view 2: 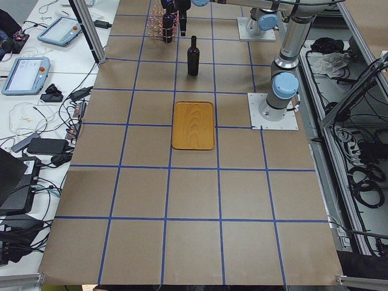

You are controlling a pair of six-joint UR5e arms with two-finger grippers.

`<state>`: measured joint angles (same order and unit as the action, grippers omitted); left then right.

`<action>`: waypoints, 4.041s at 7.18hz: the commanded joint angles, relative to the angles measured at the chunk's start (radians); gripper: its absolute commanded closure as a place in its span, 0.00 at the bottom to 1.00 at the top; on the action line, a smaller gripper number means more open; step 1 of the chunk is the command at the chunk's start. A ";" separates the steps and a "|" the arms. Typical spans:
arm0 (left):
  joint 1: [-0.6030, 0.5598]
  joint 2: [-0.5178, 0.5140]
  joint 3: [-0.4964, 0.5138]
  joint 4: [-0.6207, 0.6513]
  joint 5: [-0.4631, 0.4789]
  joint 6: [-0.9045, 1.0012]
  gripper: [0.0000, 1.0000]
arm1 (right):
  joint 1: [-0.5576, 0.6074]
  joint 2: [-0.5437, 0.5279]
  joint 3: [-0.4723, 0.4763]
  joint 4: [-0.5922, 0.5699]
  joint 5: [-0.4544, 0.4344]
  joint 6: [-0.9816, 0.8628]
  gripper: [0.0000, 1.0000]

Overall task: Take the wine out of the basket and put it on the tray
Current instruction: 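Move the left gripper over the standing bottle's neck, then lower the left gripper and close it on the bottle neck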

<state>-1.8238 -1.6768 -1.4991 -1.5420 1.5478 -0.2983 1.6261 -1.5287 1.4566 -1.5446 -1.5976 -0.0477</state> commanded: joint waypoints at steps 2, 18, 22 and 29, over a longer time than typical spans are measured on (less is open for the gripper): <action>-0.046 -0.009 -0.090 0.010 0.000 0.022 0.00 | 0.000 -0.001 0.001 0.001 -0.001 0.002 0.00; -0.045 -0.035 -0.147 0.102 0.003 0.039 0.20 | 0.000 -0.002 0.019 0.001 0.001 0.003 0.00; -0.046 -0.040 -0.147 0.074 0.002 0.041 0.62 | 0.000 -0.002 0.027 0.001 0.004 0.002 0.00; 0.133 0.076 -0.090 -0.076 0.008 0.306 0.89 | 0.000 -0.002 0.027 0.001 0.004 0.002 0.00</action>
<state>-1.7709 -1.6461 -1.6057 -1.5383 1.5518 -0.1024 1.6260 -1.5309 1.4840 -1.5432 -1.5949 -0.0467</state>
